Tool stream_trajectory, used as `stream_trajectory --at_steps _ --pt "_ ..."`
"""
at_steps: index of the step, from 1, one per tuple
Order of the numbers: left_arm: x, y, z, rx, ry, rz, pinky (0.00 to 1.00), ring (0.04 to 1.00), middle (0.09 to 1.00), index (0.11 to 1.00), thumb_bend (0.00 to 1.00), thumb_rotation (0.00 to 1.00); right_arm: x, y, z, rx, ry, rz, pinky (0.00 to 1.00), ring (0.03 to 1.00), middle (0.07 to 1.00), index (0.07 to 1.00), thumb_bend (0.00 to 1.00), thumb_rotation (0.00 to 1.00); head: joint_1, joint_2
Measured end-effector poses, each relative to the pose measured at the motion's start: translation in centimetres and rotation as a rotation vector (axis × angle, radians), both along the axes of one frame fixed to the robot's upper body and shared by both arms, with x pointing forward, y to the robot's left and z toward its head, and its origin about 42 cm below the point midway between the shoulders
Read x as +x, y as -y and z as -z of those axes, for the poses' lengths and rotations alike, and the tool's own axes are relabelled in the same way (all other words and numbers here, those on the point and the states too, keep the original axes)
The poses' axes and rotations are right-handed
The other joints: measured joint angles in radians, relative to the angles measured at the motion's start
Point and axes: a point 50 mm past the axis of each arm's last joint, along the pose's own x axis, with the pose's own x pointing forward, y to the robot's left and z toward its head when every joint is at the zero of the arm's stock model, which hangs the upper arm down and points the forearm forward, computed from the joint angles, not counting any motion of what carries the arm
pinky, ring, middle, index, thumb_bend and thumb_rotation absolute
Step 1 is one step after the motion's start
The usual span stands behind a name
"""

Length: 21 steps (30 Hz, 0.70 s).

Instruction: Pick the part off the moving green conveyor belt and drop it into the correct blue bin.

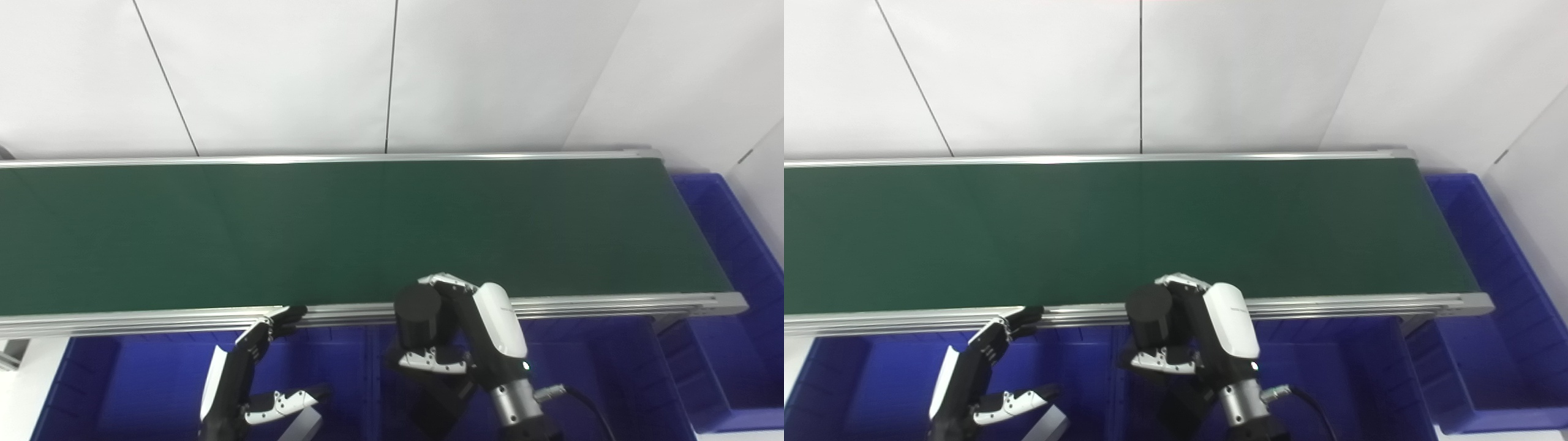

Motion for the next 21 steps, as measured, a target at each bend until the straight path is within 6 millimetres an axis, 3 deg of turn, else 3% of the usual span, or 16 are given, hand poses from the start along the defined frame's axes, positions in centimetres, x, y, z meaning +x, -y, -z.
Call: stream_trajectory --at_steps 5,14,16,18,19,21 --pt "0.1 -0.1 0.0 -0.003 -0.005 0.012 0.73 0.784 0.786 0.721 0.81 0.31 -1.1 2.0 0.9 -0.049 -0.092 0.004 0.52 0.601 0.541 0.464 0.51 0.0 0.002 0.002" --pt "-0.2 -0.6 0.1 0.0 -0.019 0.014 0.74 0.778 0.783 0.717 0.81 0.3 -0.2 2.8 2.9 -0.202 -0.273 0.044 0.57 0.65 0.553 0.467 0.51 0.0 0.005 0.006" --pt "-0.3 -0.5 0.1 -0.005 -0.021 0.008 0.74 0.782 0.785 0.718 0.82 0.32 0.0 2.8 3.1 -0.227 -0.315 0.049 0.59 0.687 0.692 0.49 0.51 0.11 0.005 0.008" --pt "-0.3 -0.5 0.1 -0.008 -0.022 0.006 0.74 0.78 0.785 0.717 0.82 0.32 0.1 2.8 3.3 -0.243 -0.352 0.049 0.63 0.73 0.746 0.495 0.51 0.14 0.002 0.008" --pt "-0.2 -0.5 0.0 -0.009 -0.022 0.005 0.74 0.781 0.785 0.716 0.82 0.31 0.1 2.8 3.4 -0.254 -0.366 0.052 0.67 0.772 0.788 0.643 0.62 0.22 0.002 0.008" --pt "-0.2 -0.6 0.0 -0.016 -0.022 0.001 0.75 0.783 0.785 0.718 0.81 0.3 0.1 2.8 3.5 -0.274 -0.394 0.052 0.76 0.829 0.829 0.744 0.72 0.31 0.0 0.011"
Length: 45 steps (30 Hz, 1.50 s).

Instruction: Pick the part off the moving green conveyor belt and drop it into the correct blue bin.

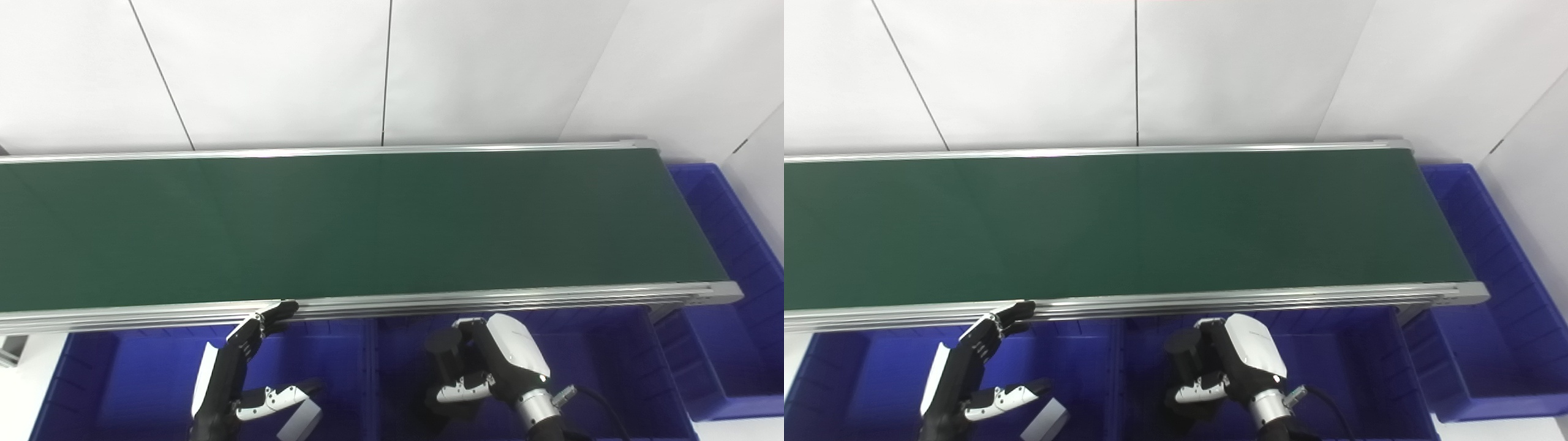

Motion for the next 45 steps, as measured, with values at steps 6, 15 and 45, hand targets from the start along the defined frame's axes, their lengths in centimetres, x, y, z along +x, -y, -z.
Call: stream_trajectory --at_steps 6,15,45 --pt "0.1 0.0 -0.4 -0.003 0.014 0.004 0.74 0.78 0.784 0.718 0.81 0.3 -0.5 0.0 -0.8 -0.017 0.003 0.01 0.91 0.916 0.893 0.851 0.82 0.43 -0.002 0.002" --pt "0.1 0.0 -0.4 -0.007 0.013 0.008 0.74 0.778 0.781 0.716 0.81 0.3 -3.1 -0.1 -1.4 0.023 0.06 0.071 0.86 0.97 0.996 0.998 0.91 0.46 0.0 0.0" --pt "-0.2 0.5 -0.4 -0.008 0.006 0.024 0.74 0.787 0.793 0.73 0.82 0.32 -5.2 -2.1 -0.5 0.656 0.162 0.038 0.91 0.94 0.939 0.992 0.94 0.44 0.078 -0.026"
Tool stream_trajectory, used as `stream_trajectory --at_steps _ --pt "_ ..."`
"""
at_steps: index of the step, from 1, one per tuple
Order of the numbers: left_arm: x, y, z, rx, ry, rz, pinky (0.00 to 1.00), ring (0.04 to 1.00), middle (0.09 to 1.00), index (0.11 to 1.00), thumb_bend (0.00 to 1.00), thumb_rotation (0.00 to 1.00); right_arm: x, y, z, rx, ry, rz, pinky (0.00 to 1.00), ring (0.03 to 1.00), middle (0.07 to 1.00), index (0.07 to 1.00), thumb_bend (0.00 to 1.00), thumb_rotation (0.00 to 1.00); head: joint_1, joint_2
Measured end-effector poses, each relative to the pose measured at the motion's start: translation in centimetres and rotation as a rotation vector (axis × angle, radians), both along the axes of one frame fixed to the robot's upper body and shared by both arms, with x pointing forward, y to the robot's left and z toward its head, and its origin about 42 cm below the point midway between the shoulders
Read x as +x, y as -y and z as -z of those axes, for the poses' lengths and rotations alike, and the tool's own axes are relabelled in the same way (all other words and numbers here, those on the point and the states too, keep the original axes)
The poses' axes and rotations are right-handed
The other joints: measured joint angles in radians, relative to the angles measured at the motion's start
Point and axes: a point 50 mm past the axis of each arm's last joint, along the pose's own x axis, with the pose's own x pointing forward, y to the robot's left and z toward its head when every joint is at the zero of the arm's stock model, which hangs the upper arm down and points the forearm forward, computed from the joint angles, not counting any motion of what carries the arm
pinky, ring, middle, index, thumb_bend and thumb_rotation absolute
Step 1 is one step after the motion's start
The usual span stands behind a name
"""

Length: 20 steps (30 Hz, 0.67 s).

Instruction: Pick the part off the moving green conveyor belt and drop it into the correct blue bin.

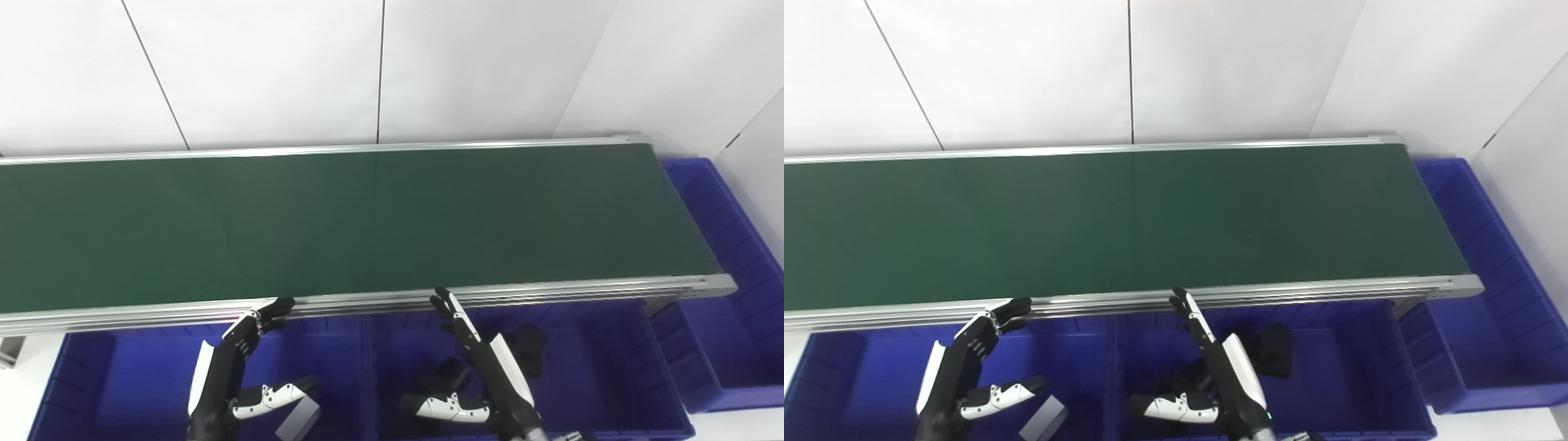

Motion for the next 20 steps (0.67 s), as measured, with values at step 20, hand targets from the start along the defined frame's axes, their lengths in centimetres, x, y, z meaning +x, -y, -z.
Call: stream_trajectory --at_steps 20 --pt "-0.5 0.9 0.6 0.017 -0.015 0.012 0.74 0.788 0.794 0.734 0.83 0.34 -0.2 1.1 0.4 0.058 -0.015 0.085 0.86 0.892 0.905 0.955 0.9 0.44 0.086 -0.023"
